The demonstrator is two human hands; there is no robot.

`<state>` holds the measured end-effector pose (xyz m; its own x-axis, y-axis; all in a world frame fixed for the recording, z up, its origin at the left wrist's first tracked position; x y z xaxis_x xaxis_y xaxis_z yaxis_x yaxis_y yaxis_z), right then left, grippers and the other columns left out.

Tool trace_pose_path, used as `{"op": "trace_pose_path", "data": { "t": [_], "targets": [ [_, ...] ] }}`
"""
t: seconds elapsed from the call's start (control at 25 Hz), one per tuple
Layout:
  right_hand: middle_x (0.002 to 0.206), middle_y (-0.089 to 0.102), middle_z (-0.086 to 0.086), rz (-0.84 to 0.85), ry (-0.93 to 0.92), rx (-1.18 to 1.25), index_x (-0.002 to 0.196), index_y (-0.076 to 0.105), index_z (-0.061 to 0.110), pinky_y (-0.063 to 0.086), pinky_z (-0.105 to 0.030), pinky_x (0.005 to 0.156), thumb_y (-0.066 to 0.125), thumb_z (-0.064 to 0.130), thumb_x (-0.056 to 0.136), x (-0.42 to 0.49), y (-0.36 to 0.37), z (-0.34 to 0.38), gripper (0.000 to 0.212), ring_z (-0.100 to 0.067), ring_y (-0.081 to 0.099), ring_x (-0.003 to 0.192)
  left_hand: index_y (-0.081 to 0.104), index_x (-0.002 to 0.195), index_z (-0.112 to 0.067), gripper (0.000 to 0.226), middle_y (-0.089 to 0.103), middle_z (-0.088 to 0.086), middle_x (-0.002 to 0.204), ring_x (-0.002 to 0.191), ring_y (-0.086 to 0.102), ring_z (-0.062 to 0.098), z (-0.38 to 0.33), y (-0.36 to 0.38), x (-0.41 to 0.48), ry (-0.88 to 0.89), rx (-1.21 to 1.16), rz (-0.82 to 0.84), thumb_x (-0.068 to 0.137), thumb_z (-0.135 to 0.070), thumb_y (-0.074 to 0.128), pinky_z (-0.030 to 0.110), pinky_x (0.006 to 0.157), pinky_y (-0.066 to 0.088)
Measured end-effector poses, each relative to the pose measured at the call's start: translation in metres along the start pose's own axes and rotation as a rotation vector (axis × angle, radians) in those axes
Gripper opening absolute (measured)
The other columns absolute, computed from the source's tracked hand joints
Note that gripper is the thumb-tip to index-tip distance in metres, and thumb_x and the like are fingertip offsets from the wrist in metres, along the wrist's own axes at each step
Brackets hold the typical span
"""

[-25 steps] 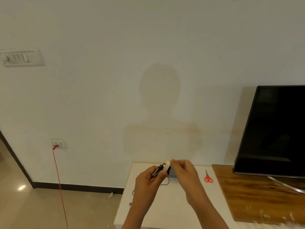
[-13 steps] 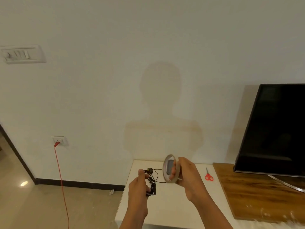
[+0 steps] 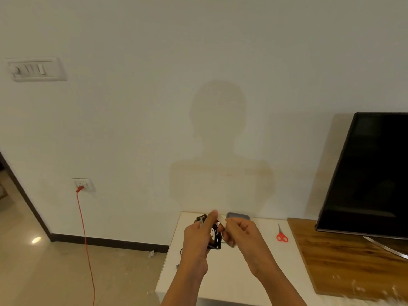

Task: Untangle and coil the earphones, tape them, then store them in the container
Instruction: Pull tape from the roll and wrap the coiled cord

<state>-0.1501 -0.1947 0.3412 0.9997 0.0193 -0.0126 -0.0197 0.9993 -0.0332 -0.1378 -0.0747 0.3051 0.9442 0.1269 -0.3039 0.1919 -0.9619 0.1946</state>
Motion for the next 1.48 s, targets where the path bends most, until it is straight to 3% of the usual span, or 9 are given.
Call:
{"op": "trace_pose_path", "data": {
  "t": [0.28,0.48,0.68,0.88,1.12,1.24,1.48],
  "targets": [
    [0.06,0.058,-0.002,0.04,-0.044,-0.004,0.082,0.074,0.012,0.043,-0.013,0.058,0.048,0.013,0.096,-0.004,0.004,0.003,0.03,-0.003,0.048,0.055,0.064,0.073,-0.006,0.03,0.054,0.002,0.057,0.056,0.049,0.017,-0.002,-0.002,0.003,0.058,0.01,-0.013,0.083,-0.034,0.071,0.029,0.057,0.043],
    [0.059,0.06,0.001,0.037,-0.056,0.008,0.083,0.075,0.02,0.044,-0.012,0.058,0.047,0.012,0.097,-0.006,0.002,0.003,0.033,-0.002,0.05,0.055,0.067,0.078,-0.005,0.029,0.057,0.002,0.058,0.061,0.053,0.019,-0.004,-0.001,0.0,0.079,0.003,-0.015,0.085,-0.033,0.069,0.032,0.064,0.046],
    [0.059,0.061,0.0,-0.011,-0.045,0.028,0.081,0.075,0.012,0.046,-0.019,0.064,0.045,0.003,0.096,-0.003,-0.001,-0.004,0.034,-0.01,0.052,0.06,0.069,0.079,-0.004,0.029,0.065,0.012,0.071,0.071,0.061,0.026,-0.001,0.003,0.0,0.079,-0.016,-0.013,0.084,-0.032,0.07,0.041,0.074,0.053],
    [0.069,0.066,-0.007,0.076,-0.018,0.117,0.086,0.077,0.015,0.044,-0.029,0.072,0.045,0.005,0.095,-0.005,0.003,-0.004,0.035,-0.014,0.049,0.063,0.064,0.075,-0.005,0.029,0.059,0.008,0.058,0.057,0.054,0.02,-0.001,0.003,0.003,0.081,-0.036,0.0,0.084,-0.033,0.069,0.036,0.068,0.052],
    [0.069,0.066,-0.006,0.062,-0.034,0.077,0.087,0.077,0.016,0.045,-0.021,0.067,0.047,0.004,0.094,-0.003,0.002,-0.004,0.033,-0.015,0.051,0.065,0.064,0.077,-0.005,0.027,0.059,0.007,0.059,0.055,0.055,0.019,-0.002,0.003,0.003,0.084,-0.05,-0.001,0.085,-0.031,0.069,0.033,0.063,0.053],
    [0.072,0.067,-0.008,0.086,-0.012,0.134,0.087,0.078,0.017,0.044,-0.031,0.074,0.046,0.004,0.095,-0.004,0.004,-0.006,0.035,-0.021,0.05,0.069,0.062,0.073,-0.007,0.029,0.058,0.008,0.057,0.055,0.054,0.019,-0.002,0.003,0.003,0.086,-0.047,0.005,0.084,-0.032,0.07,0.036,0.068,0.053],
    [0.067,0.065,-0.004,0.057,-0.034,0.1,0.088,0.076,0.013,0.045,-0.025,0.07,0.051,0.007,0.094,-0.002,0.001,-0.004,0.026,-0.008,0.053,0.062,0.063,0.069,-0.01,0.028,0.064,0.008,0.061,0.063,0.059,0.023,-0.007,0.006,-0.002,0.133,-0.04,-0.014,0.084,-0.032,0.07,0.037,0.07,0.053]
  ]
}}
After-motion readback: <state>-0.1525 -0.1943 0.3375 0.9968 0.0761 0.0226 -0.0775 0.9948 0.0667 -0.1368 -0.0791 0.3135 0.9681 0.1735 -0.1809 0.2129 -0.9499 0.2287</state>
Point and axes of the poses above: each hand's wrist, its own x-axis towards the middle knuckle, its own y-axis out of the palm, z = x × y, the point moved 10 cm from there along x, towards the middle knuckle
